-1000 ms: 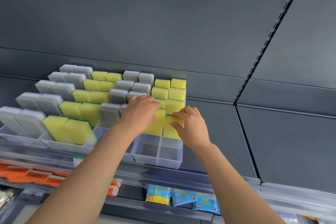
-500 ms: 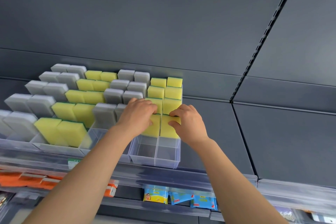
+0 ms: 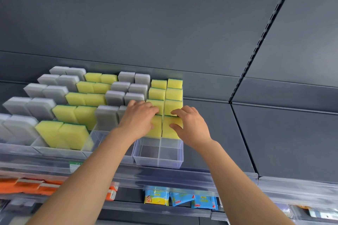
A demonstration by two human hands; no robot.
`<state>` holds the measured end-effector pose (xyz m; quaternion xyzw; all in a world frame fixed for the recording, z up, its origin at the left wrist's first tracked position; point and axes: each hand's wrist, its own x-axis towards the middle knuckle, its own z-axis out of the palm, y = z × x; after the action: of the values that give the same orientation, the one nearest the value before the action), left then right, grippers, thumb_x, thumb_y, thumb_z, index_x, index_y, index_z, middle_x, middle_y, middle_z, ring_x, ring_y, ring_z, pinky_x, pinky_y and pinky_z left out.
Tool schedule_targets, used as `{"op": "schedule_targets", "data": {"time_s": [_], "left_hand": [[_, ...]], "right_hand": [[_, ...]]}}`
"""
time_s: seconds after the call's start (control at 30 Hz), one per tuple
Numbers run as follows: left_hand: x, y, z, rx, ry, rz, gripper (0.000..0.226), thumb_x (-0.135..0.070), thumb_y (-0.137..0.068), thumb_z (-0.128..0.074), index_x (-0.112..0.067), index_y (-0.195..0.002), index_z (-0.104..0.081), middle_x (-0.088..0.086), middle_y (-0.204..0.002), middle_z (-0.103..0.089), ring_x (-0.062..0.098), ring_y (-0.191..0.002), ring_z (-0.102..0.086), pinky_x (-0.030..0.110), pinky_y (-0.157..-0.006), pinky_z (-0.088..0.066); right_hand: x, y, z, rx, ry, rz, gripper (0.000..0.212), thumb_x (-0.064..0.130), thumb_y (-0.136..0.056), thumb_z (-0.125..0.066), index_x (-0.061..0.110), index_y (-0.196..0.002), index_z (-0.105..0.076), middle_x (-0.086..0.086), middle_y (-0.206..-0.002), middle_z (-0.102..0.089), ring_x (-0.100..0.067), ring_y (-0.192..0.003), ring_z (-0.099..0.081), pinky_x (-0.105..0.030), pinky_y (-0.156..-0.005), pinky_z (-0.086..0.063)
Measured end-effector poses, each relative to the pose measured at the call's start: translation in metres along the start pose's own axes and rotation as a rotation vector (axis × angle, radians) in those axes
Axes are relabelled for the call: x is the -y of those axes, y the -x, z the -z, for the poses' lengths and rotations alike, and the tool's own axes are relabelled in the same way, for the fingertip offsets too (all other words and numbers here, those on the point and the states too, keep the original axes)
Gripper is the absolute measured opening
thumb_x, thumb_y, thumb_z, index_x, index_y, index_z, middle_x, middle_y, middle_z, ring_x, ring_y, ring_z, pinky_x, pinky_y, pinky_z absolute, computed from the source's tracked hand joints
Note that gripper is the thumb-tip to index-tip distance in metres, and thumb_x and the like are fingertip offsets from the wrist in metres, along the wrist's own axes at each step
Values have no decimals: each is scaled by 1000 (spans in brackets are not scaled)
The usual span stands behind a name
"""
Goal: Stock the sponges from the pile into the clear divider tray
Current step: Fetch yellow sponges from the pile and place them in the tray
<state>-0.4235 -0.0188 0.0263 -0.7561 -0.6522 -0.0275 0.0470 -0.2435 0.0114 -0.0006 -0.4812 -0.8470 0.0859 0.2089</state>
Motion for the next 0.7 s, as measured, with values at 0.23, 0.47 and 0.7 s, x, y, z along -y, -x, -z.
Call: {"op": "schedule_targets", "data": {"time_s": [0.23, 0.47, 0.7], "left_hand": [[0, 4, 8, -45, 72, -32, 45, -47, -83, -59, -24, -121, -54, -5, -115, -56, 18, -112, -47, 36, -91, -35], [-37, -4, 8, -205, 168, -178, 34, -26, -82, -67, -13, -113, -63, 3, -112, -60, 26, -106, -53, 38, -89, -41], [-116, -22, 0, -224, 153, -376, 39, -19, -78, -70, -13, -115, -60, 4, -113, -60, 26, -107, -54, 40, -86, -47]], "right_hand": [[2, 12, 10, -6, 8, -57, 54, 47, -88, -57, 22, -135, -46, 1, -127, -54, -19, -119, -44, -32, -91, -44], [-23, 43, 26, -100, 107, -217, 53, 43, -91, -55, 16, -135, -45, -4, -123, -57, -25, -113, -48, -33, -89, -42], [-75, 98, 51, -78, 235, -424, 49, 36, -90, -57, 16, -133, -46, -4, -125, -53, -26, -114, -46, -34, -91, -39]]}}
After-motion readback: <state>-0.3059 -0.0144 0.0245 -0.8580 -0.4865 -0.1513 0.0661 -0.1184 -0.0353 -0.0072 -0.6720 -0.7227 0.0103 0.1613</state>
